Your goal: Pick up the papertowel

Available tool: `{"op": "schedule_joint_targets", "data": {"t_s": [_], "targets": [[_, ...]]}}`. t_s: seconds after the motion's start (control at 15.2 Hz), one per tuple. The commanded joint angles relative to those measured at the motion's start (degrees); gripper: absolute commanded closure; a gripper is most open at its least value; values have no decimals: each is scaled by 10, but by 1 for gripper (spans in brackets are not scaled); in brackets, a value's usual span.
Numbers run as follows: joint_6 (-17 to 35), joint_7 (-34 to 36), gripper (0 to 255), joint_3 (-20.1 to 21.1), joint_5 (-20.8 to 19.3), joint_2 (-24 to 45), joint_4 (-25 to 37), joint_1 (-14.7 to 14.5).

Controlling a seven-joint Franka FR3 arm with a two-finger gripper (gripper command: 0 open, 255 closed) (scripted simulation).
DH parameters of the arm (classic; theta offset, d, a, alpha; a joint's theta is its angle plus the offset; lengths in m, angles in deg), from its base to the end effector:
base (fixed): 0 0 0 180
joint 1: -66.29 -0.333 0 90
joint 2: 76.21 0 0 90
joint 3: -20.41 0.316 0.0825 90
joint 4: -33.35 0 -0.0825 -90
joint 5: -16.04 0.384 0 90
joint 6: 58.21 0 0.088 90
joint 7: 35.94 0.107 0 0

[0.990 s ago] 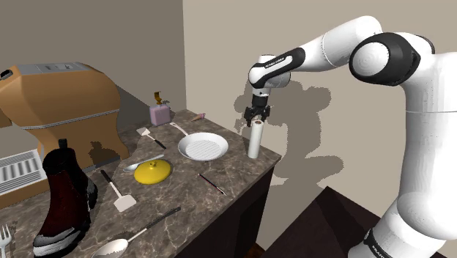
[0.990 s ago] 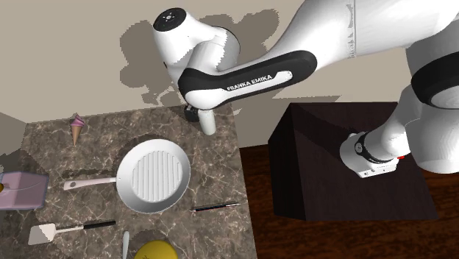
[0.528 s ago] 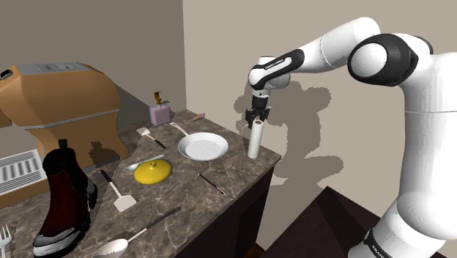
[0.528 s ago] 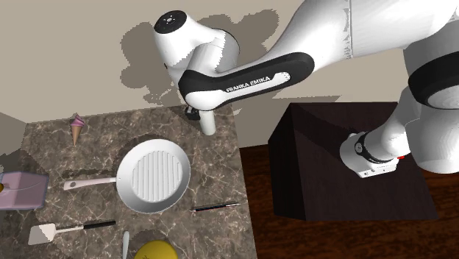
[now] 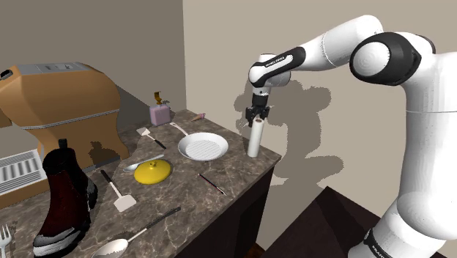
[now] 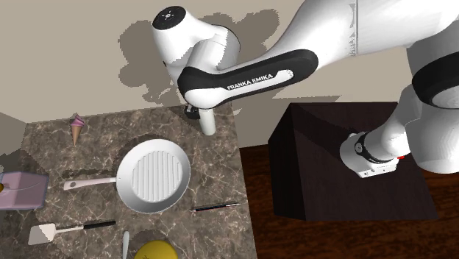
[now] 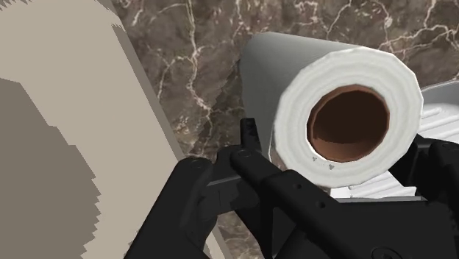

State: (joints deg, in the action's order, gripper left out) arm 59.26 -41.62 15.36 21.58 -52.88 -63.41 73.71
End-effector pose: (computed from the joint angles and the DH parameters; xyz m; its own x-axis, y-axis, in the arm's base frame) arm 0.6444 -0.1314 0.3594 0.9868 -0.1568 -0.0395 -0.1588 -0.9859 -0.0530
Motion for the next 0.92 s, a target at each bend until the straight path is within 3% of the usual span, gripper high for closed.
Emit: {"op": "schedule_joint_targets", "data": {"t_s": [0.0, 0.86], "targets": [[-14, 0, 255, -1, -1, -5, 9, 0], [-89, 6, 255, -2, -5, -30, 60, 0]]}}
